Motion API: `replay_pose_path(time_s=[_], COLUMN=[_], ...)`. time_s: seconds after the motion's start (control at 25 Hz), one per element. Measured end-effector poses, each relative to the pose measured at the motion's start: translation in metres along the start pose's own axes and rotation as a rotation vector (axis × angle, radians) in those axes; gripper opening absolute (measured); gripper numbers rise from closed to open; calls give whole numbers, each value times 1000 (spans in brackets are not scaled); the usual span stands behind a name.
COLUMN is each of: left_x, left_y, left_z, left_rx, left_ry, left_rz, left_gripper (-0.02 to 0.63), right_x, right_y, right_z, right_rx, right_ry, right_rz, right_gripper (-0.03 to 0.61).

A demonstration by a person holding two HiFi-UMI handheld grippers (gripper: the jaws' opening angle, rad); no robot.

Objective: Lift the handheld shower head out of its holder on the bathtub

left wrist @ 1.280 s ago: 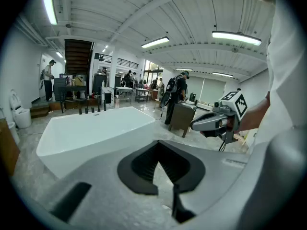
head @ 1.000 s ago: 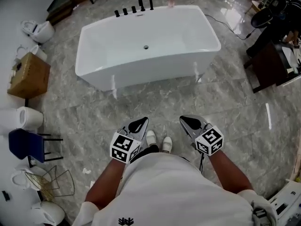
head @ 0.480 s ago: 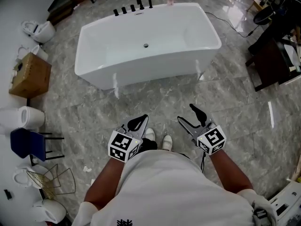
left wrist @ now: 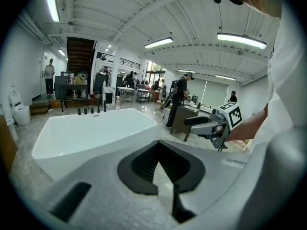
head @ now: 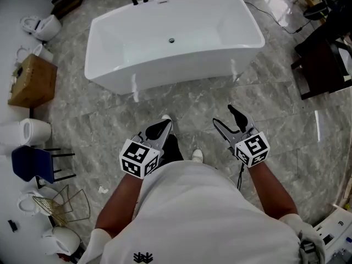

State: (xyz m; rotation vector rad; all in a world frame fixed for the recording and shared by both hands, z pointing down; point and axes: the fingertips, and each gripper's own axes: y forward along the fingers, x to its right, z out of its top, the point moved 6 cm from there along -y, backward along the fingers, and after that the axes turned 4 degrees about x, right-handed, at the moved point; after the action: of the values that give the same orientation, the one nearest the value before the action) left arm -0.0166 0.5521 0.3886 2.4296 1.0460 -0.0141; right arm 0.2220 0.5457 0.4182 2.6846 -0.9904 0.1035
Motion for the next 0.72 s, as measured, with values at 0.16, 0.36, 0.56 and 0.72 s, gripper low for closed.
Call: replay_pose_path(time_s=[0.16,0.36,0.56,0.72], left_x=[-38,-98,-160,-213], left_y=[19,43,51,49], left_z=[11,36,60,73], left_rx=[12,24,23,25], left_ry=[-1,28,65,69], left_rz=[-28,-63,-103,-124], left_gripper=[6,6,6,6], right_x=[10,22,34,45], right_y=[35,92,159,214], right_z=[11,28,57,82], right_rx=[-14,-35,-37,-33], right_ry=[-13,-15,-37,-65], right_rz=[-20,-52,-85,-119], right_gripper=[296,295,293,293])
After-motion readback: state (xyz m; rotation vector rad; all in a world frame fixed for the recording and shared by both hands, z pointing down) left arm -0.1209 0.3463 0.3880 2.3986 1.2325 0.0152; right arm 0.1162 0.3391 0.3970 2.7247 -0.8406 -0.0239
